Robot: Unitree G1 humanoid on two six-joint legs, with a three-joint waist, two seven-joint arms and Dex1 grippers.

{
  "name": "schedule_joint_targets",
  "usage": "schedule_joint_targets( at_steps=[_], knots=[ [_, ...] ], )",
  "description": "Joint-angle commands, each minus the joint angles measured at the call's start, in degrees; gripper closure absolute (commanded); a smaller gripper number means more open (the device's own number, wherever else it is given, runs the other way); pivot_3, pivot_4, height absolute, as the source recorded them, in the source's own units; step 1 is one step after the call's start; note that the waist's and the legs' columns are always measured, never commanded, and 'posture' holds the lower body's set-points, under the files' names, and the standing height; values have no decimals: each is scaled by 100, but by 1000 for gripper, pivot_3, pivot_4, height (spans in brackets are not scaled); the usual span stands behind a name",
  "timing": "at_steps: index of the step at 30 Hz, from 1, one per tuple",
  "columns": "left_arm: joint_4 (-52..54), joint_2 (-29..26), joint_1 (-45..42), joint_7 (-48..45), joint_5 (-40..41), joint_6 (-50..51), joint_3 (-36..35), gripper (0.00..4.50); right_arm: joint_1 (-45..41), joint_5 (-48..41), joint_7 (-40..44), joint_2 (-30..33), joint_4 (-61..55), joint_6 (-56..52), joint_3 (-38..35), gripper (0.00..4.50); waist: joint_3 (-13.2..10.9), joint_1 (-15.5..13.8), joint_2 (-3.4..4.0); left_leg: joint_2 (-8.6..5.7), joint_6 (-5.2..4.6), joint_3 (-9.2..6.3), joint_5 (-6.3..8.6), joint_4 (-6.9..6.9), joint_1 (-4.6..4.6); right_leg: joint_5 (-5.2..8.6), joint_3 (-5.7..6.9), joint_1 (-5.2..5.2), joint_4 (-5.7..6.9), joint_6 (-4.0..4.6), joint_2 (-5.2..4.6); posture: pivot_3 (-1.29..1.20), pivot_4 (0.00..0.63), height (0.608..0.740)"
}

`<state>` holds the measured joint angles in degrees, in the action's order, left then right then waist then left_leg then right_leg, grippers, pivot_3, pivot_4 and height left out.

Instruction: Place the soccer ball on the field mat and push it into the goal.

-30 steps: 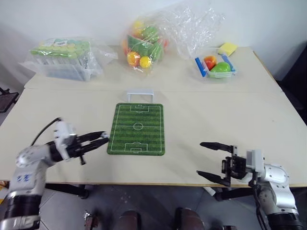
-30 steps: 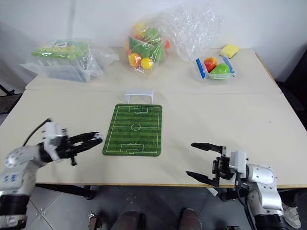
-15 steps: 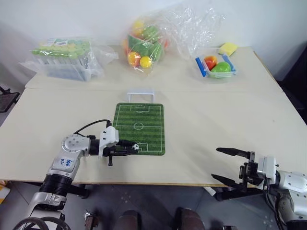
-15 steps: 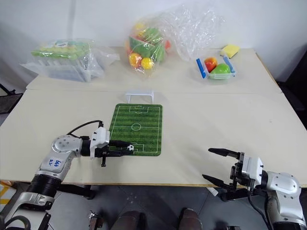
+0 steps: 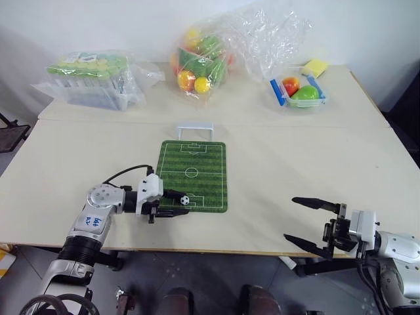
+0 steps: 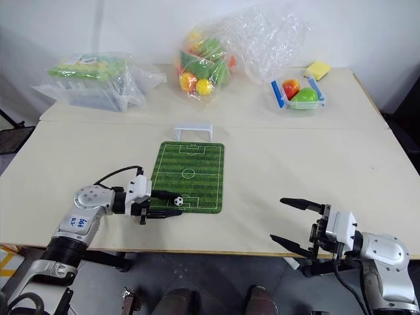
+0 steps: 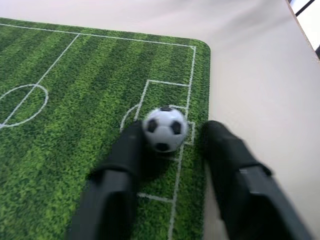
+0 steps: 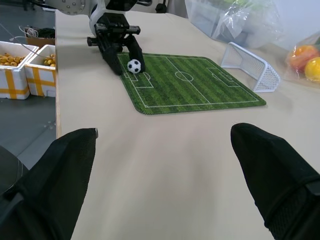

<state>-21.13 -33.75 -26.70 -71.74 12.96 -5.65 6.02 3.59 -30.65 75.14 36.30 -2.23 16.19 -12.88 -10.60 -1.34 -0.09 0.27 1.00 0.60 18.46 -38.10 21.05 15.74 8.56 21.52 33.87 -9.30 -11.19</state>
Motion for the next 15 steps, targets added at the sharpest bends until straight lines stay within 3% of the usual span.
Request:
schedule_joint_targets(
  at_steps=[1,15],
  knots=[
    [237,68,28,49,58,-221,-74,1580,46,-65,-138,-15,-309,-130,70,0,0,0,0,0,0,0,0,0,0,0,0,0,0,0,0,0,150,740],
    [820,-191,419,182,372,-134,-481,1580,-5,-144,-244,-5,-525,-465,265,0,0,2,0,0,0,-1,0,0,1,0,0,0,0,0,0,0,150,740]
  ],
)
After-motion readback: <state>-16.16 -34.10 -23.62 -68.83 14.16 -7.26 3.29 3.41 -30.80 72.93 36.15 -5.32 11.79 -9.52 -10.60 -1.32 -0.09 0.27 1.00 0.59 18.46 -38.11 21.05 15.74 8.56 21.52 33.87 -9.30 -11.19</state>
